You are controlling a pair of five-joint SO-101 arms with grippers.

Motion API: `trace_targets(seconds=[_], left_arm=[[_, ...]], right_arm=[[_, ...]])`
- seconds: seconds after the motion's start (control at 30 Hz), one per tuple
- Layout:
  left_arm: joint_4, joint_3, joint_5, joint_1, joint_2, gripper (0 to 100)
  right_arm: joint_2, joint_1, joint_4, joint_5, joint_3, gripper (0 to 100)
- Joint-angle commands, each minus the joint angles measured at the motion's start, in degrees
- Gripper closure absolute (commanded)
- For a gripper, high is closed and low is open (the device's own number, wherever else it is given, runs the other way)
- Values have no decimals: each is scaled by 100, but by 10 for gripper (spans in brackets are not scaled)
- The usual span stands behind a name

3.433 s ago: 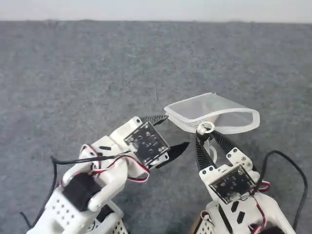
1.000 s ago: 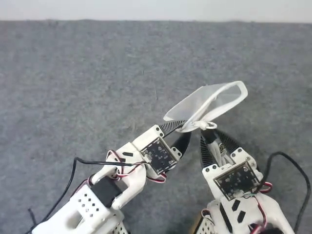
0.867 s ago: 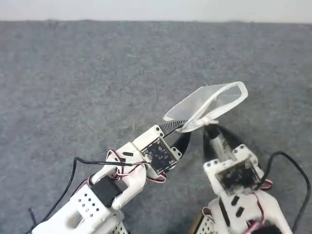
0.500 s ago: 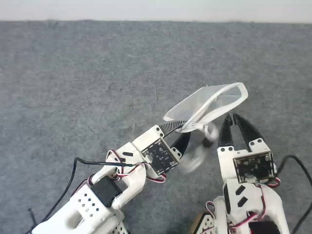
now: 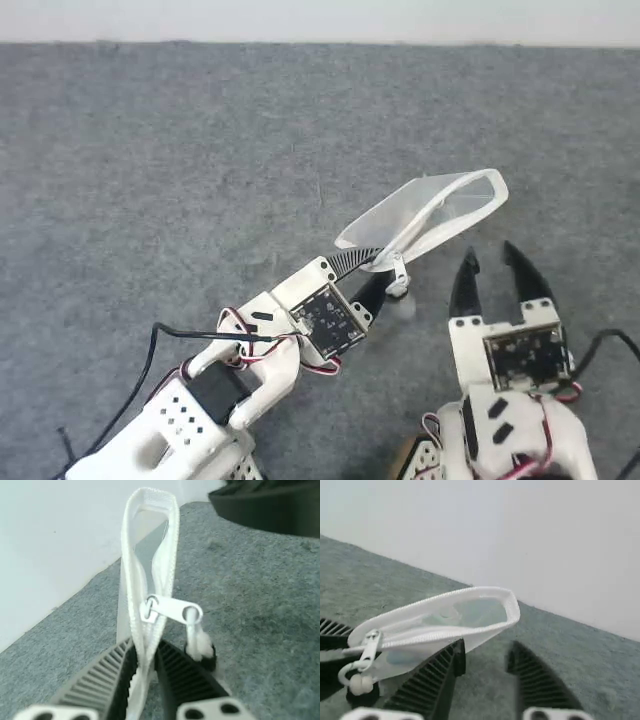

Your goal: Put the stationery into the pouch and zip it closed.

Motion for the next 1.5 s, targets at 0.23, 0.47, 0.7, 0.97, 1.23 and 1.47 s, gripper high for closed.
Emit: trace_targets(seconds=[0.23, 0.47, 0.7, 0.97, 1.23, 1.47], left_arm=[[97, -233, -44, -88, -44, 991], [97, -233, -44, -88, -44, 991], [97, -233, -35, -88, -44, 991], [97, -233, -35, -88, -44, 991], [97, -233, -35, -88, -44, 991], [105, -233, -44, -88, -44, 991]], right_arm=[[646, -2079, 875, 53, -677, 784], [1912, -2598, 936, -554, -879, 770], [1912, -2615, 585, -774, -624, 742], [1886, -2413, -391, -738, 167, 861], [1877, -1534, -391, -185, -141, 991], [1877, -1024, -374, -185, -255, 991]])
